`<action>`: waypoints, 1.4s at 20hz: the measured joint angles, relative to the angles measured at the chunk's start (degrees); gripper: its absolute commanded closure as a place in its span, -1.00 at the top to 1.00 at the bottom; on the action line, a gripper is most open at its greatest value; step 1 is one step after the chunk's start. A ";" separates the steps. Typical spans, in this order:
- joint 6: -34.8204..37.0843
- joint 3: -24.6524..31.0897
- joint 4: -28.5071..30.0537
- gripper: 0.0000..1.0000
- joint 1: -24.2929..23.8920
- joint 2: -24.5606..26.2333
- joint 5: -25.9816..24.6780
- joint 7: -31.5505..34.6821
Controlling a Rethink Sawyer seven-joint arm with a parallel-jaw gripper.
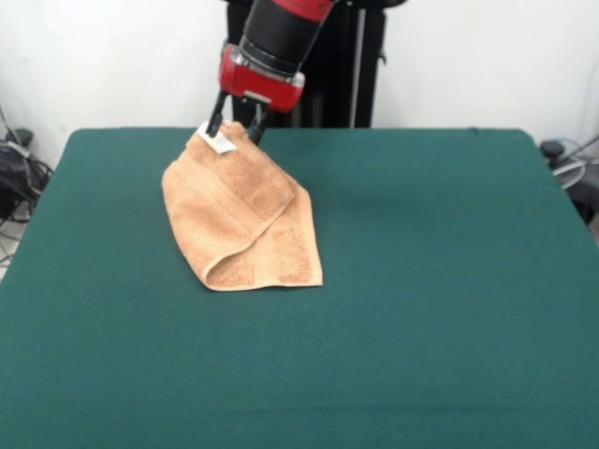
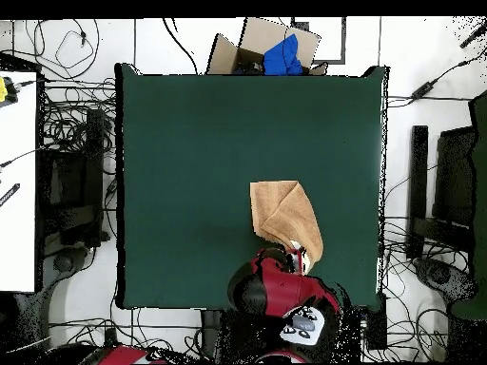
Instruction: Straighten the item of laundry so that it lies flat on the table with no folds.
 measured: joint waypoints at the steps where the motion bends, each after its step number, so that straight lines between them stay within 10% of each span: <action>1: 0.00 -0.01 -0.01 1.00 -0.09 -0.02 0.02 0.00; 12: 0.00 -0.20 -0.01 1.00 -0.41 0.18 1.38 0.00; 13: -0.01 -0.36 -0.01 -1.00 -0.38 0.33 1.66 0.00; 28: -1.11 -0.85 0.00 -1.00 -0.32 0.54 2.78 0.00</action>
